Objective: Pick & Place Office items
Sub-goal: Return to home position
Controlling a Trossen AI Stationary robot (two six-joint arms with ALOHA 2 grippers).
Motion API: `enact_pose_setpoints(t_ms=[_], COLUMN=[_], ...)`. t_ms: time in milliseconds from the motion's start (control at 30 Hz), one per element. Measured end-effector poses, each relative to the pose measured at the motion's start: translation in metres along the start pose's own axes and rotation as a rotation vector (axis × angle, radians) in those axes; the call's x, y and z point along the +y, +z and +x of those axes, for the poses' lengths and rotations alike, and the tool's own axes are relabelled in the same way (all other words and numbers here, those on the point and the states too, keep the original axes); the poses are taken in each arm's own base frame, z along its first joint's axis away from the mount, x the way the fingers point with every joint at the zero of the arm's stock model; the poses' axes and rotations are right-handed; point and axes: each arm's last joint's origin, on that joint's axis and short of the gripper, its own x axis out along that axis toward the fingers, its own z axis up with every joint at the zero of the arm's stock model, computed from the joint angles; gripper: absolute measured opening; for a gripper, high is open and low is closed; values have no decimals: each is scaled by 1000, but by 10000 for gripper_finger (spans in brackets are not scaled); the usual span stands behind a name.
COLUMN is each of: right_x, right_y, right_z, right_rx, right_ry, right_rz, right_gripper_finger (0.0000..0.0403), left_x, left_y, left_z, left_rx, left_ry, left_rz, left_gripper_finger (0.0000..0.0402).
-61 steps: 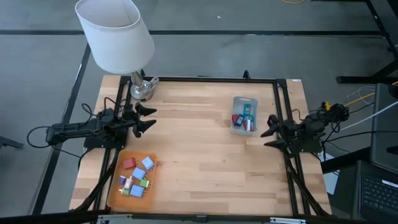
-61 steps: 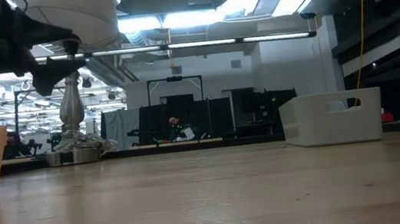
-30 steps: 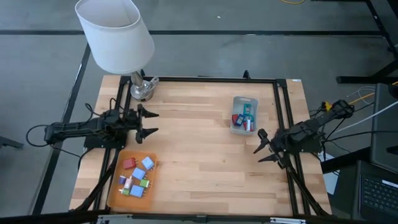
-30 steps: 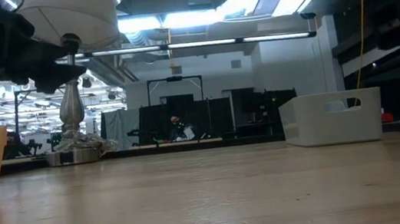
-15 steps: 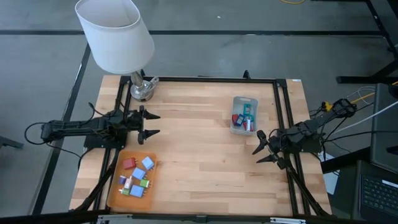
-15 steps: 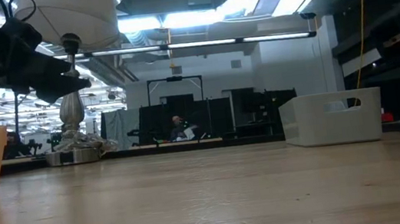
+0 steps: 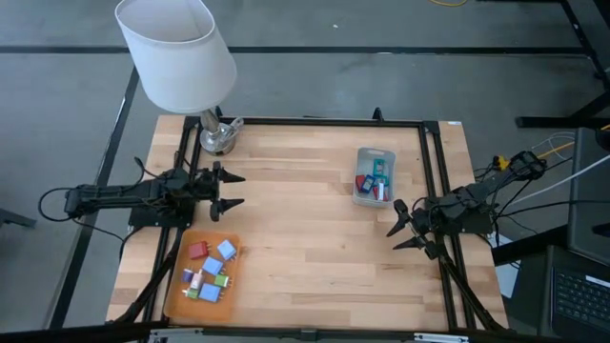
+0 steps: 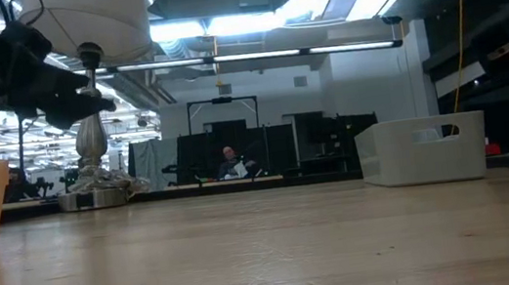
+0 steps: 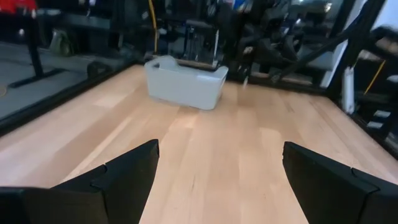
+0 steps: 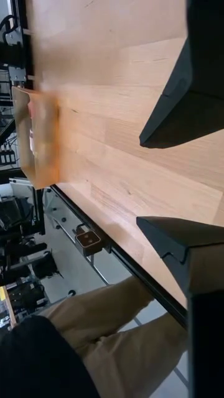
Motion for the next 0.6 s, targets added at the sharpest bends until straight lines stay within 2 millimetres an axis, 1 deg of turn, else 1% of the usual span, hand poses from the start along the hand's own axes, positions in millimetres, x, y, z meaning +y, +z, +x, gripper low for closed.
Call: enact_pose_setpoints(t_ms=[167,233,300,500,600], right_x=[0,0,1,3,3], right_y=[0,0,1,5,10], right_z=[0,0,-1,-5,-9], right_rx=[0,-1,-17,-63,-130], right_ry=[0,0,9,28,37], right_rz=[0,0,-2,-3,-2], right_gripper_finger=[190,190,190,190,190], left_x=[-4,-5,-7,-11,-12], left_y=[9,11,17,16,16], left_z=[-8,-9,-10,-10,-10], left_rx=[-121,-145,-207,-203,-200], left_ry=[-45,-59,-80,-117,-128], left_rz=[0,0,-2,-2,-2], left_gripper_finger=[336,336,336,336,336])
